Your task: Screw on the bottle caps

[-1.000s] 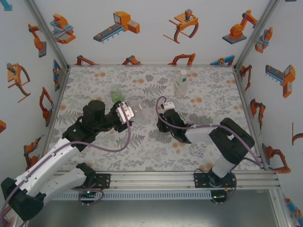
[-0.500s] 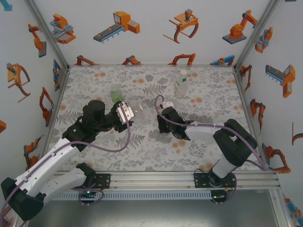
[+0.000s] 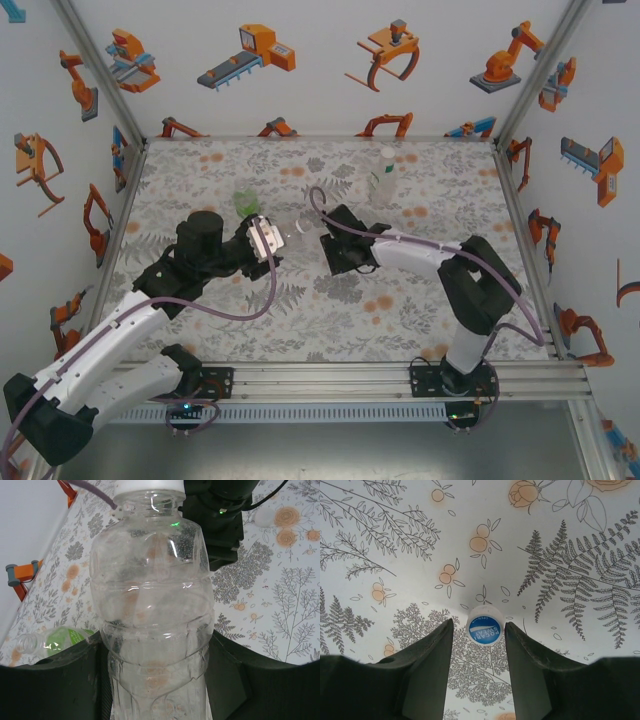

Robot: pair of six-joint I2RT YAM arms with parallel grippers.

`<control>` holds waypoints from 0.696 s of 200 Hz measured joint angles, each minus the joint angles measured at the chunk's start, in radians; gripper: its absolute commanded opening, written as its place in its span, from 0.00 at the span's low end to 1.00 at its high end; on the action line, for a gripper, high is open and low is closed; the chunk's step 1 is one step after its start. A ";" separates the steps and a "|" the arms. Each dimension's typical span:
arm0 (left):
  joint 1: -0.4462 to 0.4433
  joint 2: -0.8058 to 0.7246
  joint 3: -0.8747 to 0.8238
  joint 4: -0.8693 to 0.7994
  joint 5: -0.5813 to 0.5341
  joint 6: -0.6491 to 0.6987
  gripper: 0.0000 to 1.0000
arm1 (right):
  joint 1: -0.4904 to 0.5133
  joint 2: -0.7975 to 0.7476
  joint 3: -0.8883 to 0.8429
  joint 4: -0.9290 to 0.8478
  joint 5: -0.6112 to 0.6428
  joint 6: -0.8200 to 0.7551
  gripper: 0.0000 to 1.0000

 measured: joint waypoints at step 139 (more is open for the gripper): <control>0.001 0.004 0.000 0.000 0.015 0.000 0.00 | -0.027 0.134 0.165 -0.233 -0.064 -0.057 0.43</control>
